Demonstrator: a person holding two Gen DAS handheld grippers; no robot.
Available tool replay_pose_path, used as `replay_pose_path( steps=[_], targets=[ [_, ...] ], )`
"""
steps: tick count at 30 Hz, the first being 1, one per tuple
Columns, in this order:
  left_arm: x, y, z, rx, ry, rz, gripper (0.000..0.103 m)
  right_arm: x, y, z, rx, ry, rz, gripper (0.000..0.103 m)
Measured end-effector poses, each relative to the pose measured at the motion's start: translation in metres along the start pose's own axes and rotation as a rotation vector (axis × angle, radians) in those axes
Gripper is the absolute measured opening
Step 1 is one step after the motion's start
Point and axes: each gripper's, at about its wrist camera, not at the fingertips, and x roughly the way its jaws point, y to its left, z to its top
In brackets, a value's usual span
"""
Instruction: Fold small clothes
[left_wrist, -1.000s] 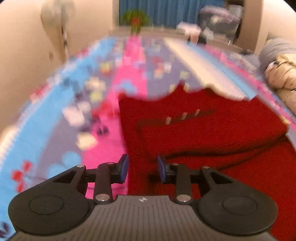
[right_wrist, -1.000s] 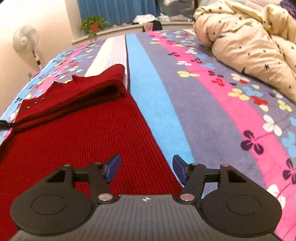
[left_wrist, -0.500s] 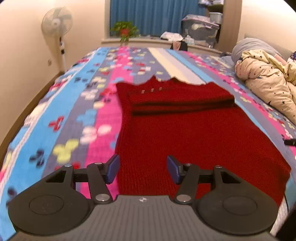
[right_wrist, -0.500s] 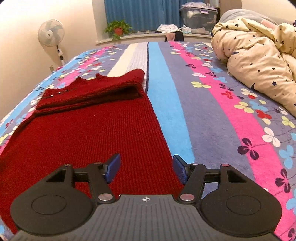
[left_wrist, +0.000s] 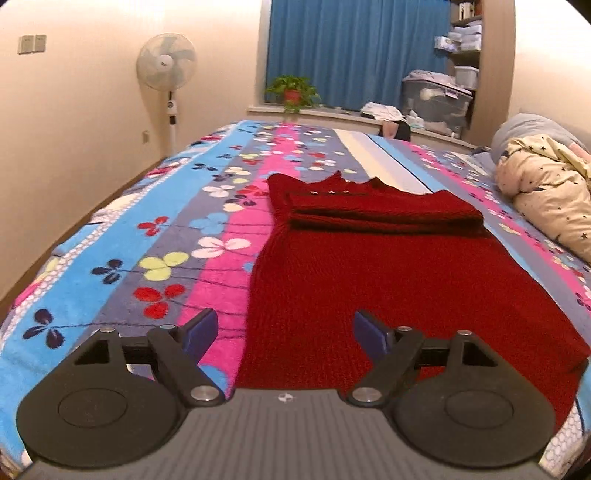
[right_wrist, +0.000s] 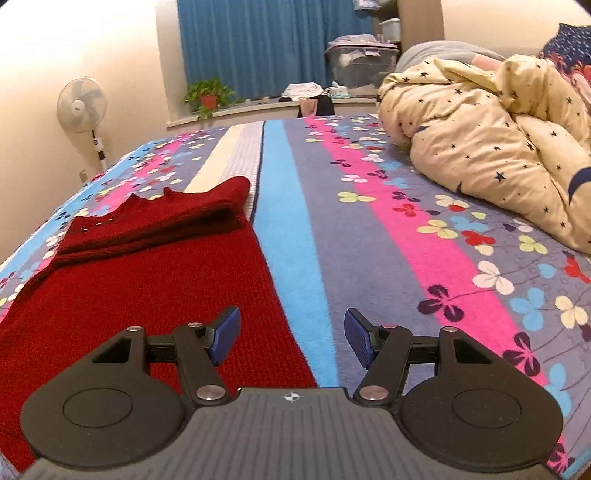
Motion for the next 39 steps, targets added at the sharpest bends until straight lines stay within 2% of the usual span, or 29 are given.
replay_pose_path(
  steps=[3, 8, 12, 17, 21, 24, 25, 26, 27, 28, 30, 32, 33, 36, 37, 39],
  targets=[
    [0.01, 0.006, -0.004, -0.022, 0.032, 0.019, 0.085, 0.006, -0.005, -0.001, 0.027, 0.033, 0.006, 0.064],
    [0.032, 0.025, -0.025, -0.121, 0.148, 0.014, 0.083, 0.025, -0.009, -0.003, 0.056, 0.134, -0.015, 0.064],
    [0.048, 0.033, -0.036, -0.207, 0.262, 0.02, 0.069, 0.041, -0.014, -0.008, 0.099, 0.223, -0.024, 0.06],
    [0.051, 0.034, -0.04, -0.195, 0.272, 0.043, 0.063, 0.06, -0.012, -0.019, 0.113, 0.333, 0.004, 0.059],
    [0.049, 0.033, -0.039, -0.188, 0.274, 0.028, 0.052, 0.077, -0.007, -0.033, 0.055, 0.427, -0.052, 0.059],
    [0.05, 0.036, -0.038, -0.207, 0.278, 0.009, 0.05, 0.079, -0.005, -0.034, 0.045, 0.426, -0.042, 0.059],
    [0.049, 0.038, -0.038, -0.224, 0.277, -0.006, 0.046, 0.079, -0.004, -0.034, 0.041, 0.427, -0.041, 0.057],
    [0.048, 0.04, -0.037, -0.247, 0.272, -0.032, 0.045, 0.078, -0.004, -0.035, 0.043, 0.426, -0.026, 0.042],
    [0.046, 0.043, -0.036, -0.271, 0.263, -0.06, 0.045, 0.076, -0.003, -0.035, 0.051, 0.424, 0.01, 0.023],
    [0.042, 0.046, -0.035, -0.299, 0.246, -0.092, 0.041, 0.074, -0.002, -0.033, 0.052, 0.415, 0.037, 0.014],
    [0.035, 0.054, -0.033, -0.364, 0.213, -0.18, 0.038, 0.066, -0.002, -0.029, 0.068, 0.384, 0.089, 0.011],
    [0.031, 0.059, -0.033, -0.417, 0.205, -0.233, 0.038, 0.06, -0.012, -0.025, 0.159, 0.357, 0.153, 0.011],
    [0.032, 0.06, -0.033, -0.427, 0.217, -0.222, 0.038, 0.058, -0.015, -0.025, 0.178, 0.351, 0.154, 0.011],
    [0.043, 0.059, -0.037, -0.434, 0.3, -0.124, 0.038, 0.064, -0.019, -0.029, 0.175, 0.392, 0.096, 0.013],
    [0.047, 0.058, -0.039, -0.434, 0.325, -0.111, 0.038, 0.067, -0.02, -0.031, 0.174, 0.412, 0.094, 0.015],
    [0.049, 0.053, -0.038, -0.411, 0.324, -0.104, 0.038, 0.067, -0.016, -0.032, 0.145, 0.421, 0.085, 0.016]
  ],
)
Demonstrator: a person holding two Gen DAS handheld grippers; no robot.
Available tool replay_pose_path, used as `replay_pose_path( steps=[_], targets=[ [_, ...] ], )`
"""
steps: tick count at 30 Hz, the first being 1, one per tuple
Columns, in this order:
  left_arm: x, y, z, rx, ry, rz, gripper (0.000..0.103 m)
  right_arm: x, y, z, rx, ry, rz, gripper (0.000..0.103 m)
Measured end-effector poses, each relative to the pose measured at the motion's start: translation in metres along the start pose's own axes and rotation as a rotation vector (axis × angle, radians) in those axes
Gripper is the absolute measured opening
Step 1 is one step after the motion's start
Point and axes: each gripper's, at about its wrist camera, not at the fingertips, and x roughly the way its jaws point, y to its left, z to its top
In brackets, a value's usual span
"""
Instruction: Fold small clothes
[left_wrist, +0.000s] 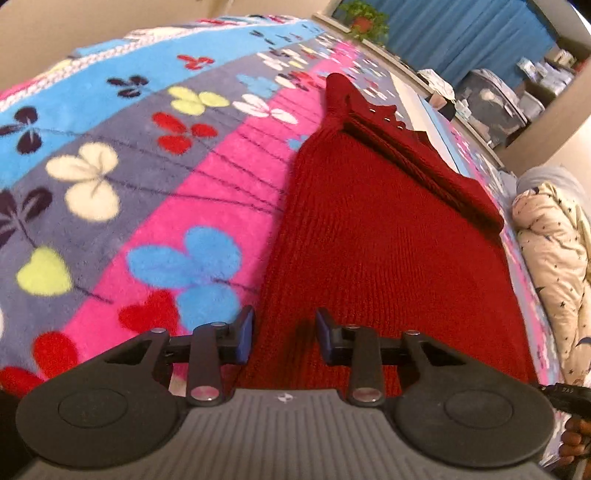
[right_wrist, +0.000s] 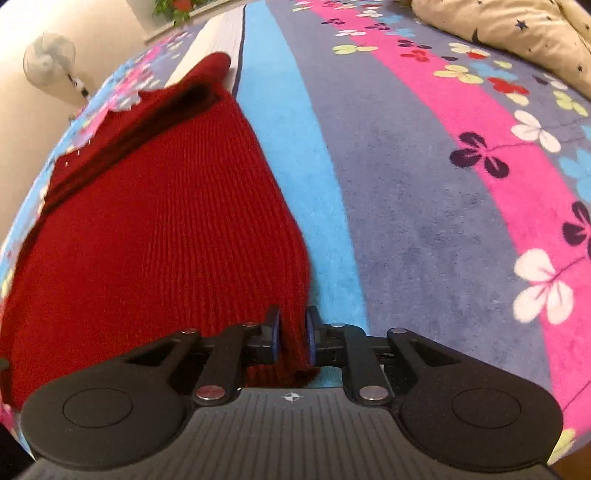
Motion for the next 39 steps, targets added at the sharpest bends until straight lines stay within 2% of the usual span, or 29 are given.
replay_pose_path(
  steps=[2, 4, 5, 6, 7, 9, 11, 13, 14, 16, 18, 20, 27, 29, 30, 34, 39],
  targets=[
    [0.0, -0.006, -0.002, 0.031, 0.0, 0.011, 0.038, 0.001, 0.002, -0.002, -0.015, 0.012, -0.012, 0.022],
    [-0.001, -0.009, -0.004, 0.053, -0.002, 0.016, 0.037, 0.001, 0.003, -0.004, -0.016, 0.025, -0.014, 0.023],
    [-0.003, -0.011, -0.004, 0.056, -0.015, 0.01, 0.03, 0.0, 0.005, -0.004, -0.025, 0.023, -0.016, 0.022],
    [-0.009, -0.011, -0.004, 0.055, -0.046, -0.013, 0.015, -0.001, 0.007, -0.004, -0.036, 0.014, -0.018, 0.013],
    [-0.017, -0.007, -0.005, 0.058, -0.083, -0.047, 0.014, -0.004, 0.008, -0.003, -0.042, -0.001, -0.014, 0.013],
    [-0.028, -0.009, -0.005, 0.079, -0.141, -0.09, 0.014, -0.013, 0.007, -0.001, -0.033, -0.054, 0.023, 0.012],
    [-0.02, -0.01, -0.006, 0.085, -0.102, -0.058, 0.016, -0.018, 0.004, 0.003, -0.015, -0.088, 0.04, 0.012],
    [-0.003, -0.007, -0.009, 0.062, 0.002, -0.023, 0.016, -0.013, 0.0, 0.003, 0.005, -0.064, 0.001, 0.013],
    [0.002, -0.006, -0.009, 0.052, 0.02, -0.006, 0.016, -0.009, -0.003, 0.002, 0.021, -0.036, -0.01, 0.015],
    [0.002, -0.007, -0.008, 0.056, 0.018, -0.006, 0.019, -0.002, -0.004, 0.001, 0.029, 0.012, 0.004, 0.018],
    [0.001, -0.008, -0.01, 0.052, 0.014, -0.009, 0.019, 0.001, 0.001, -0.001, -0.013, 0.023, -0.006, 0.025],
    [-0.001, -0.009, -0.013, 0.052, 0.016, -0.004, 0.019, 0.002, 0.005, -0.002, -0.034, 0.027, -0.009, 0.026],
    [-0.005, -0.013, -0.021, 0.079, 0.022, 0.027, 0.019, 0.003, 0.007, -0.002, -0.043, 0.024, -0.015, 0.025],
    [-0.004, -0.011, -0.02, 0.068, 0.02, 0.026, 0.018, 0.002, 0.006, -0.003, -0.048, 0.019, -0.019, 0.021],
    [-0.005, -0.011, -0.02, 0.071, 0.017, 0.025, 0.016, 0.001, 0.007, -0.003, -0.049, 0.015, -0.02, 0.015],
    [-0.008, -0.016, -0.021, 0.109, 0.0, 0.026, 0.012, -0.006, 0.007, -0.003, -0.053, -0.025, -0.012, 0.012],
    [-0.023, -0.028, -0.019, 0.169, -0.07, -0.007, 0.011, -0.035, 0.006, 0.0, -0.037, -0.151, 0.058, 0.011]
  ],
)
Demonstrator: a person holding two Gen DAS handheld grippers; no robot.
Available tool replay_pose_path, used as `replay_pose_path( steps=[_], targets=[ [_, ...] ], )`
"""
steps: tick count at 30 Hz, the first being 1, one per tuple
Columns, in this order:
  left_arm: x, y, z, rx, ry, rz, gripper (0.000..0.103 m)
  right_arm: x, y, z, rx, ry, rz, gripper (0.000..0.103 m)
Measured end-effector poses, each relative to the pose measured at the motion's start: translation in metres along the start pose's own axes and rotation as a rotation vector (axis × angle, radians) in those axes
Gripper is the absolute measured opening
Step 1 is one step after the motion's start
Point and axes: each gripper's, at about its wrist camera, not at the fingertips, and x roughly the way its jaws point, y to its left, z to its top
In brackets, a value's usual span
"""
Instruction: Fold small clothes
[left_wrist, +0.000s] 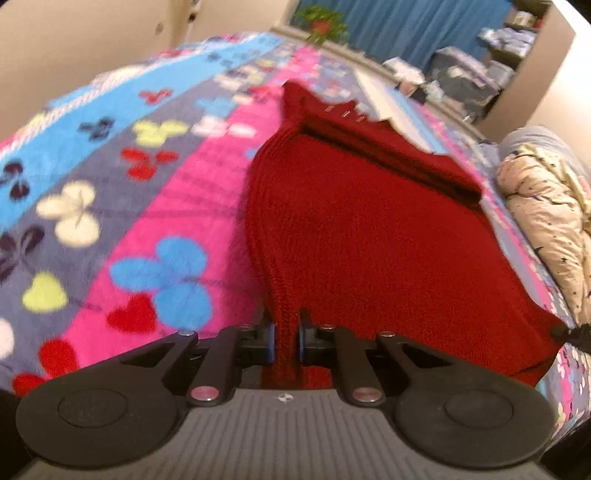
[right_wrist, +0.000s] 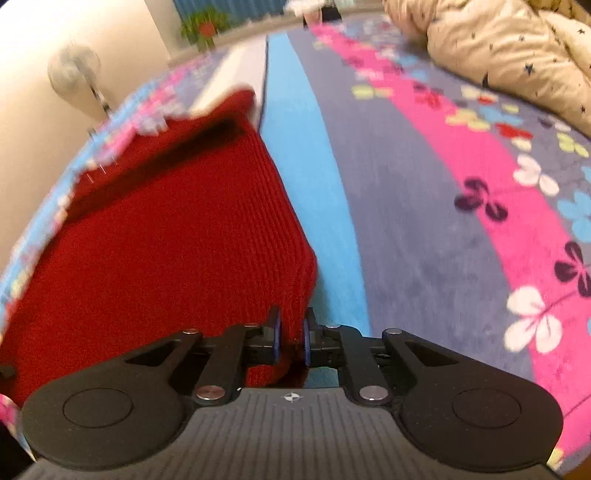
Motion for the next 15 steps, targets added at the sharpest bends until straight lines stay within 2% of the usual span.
replay_pose_path(
  steps=[4, 8, 15],
  targets=[
    [-0.022, -0.008, 0.012, 0.046, -0.058, -0.043, 0.011, -0.032, -0.002, 0.012, 0.017, -0.097, 0.068, 0.01],
    [-0.054, -0.011, 0.029, 0.075, -0.114, -0.098, 0.009, -0.071, -0.006, 0.024, 0.064, -0.21, 0.182, 0.009],
    [-0.153, 0.006, 0.045, 0.116, -0.229, -0.288, 0.009, -0.149, -0.009, 0.002, 0.061, -0.351, 0.266, 0.006]
  ],
)
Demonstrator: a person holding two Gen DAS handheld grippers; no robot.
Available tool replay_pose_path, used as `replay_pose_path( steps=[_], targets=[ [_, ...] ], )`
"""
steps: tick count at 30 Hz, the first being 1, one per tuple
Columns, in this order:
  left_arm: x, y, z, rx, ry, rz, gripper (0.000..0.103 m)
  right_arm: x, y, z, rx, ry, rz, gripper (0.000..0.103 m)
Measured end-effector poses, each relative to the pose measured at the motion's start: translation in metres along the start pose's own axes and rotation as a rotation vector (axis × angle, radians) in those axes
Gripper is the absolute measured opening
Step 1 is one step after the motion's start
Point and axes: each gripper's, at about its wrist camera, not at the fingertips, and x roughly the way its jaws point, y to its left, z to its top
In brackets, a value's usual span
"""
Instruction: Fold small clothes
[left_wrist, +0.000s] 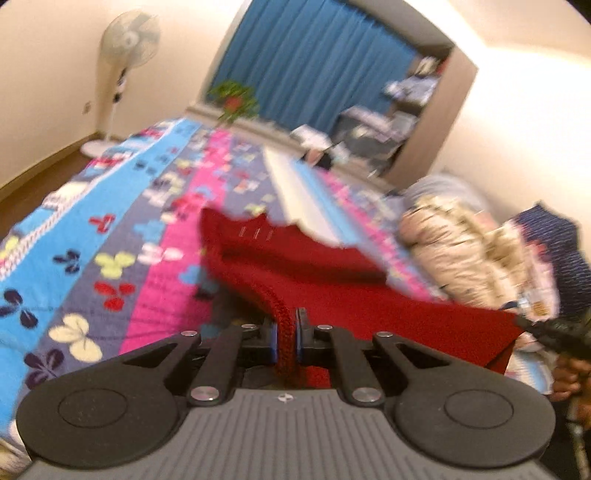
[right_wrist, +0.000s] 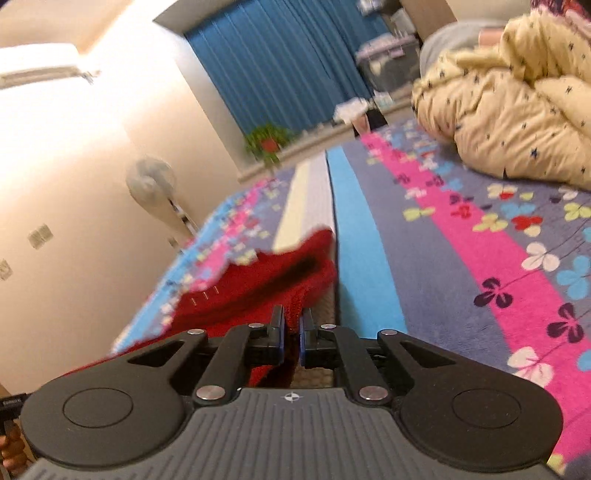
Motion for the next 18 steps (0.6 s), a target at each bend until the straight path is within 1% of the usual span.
replay_pose_path(
  steps=[3, 4, 5, 7, 9, 11, 13, 16, 18],
  targets=[
    [-0.038, 0.0, 0.005, 0.006, -0.044, -0.052, 0.009, -0.053, -0.001, -0.002, 0.023, -0.09, 0.046, 0.006],
    [-0.044, 0.002, 0.006, -0.005, -0.05, -0.052, 0.009, -0.066, -0.004, -0.003, 0.036, -0.112, 0.062, 0.006],
    [-0.045, 0.005, 0.007, -0.024, -0.049, -0.054, 0.009, -0.074, -0.008, -0.003, 0.051, -0.123, 0.069, 0.006],
    [-0.033, 0.015, 0.01, -0.077, -0.028, -0.044, 0.009, -0.071, -0.015, -0.001, 0.068, -0.115, 0.061, 0.006],
    [-0.007, 0.026, 0.015, -0.116, 0.019, -0.004, 0.009, -0.053, -0.017, 0.001, 0.047, -0.099, 0.038, 0.006],
    [0.031, 0.038, 0.024, -0.151, 0.076, 0.037, 0.009, -0.025, -0.019, 0.006, 0.049, -0.065, 0.017, 0.006],
    [0.071, 0.051, 0.036, -0.186, 0.14, 0.067, 0.009, 0.004, -0.018, 0.013, 0.011, -0.053, -0.028, 0.006],
    [0.129, 0.068, 0.055, -0.164, 0.195, 0.118, 0.009, 0.058, -0.022, 0.026, -0.042, -0.008, -0.081, 0.006],
    [0.164, 0.081, 0.062, -0.162, 0.228, 0.139, 0.009, 0.097, -0.033, 0.032, -0.046, 0.043, -0.136, 0.006]
  ],
)
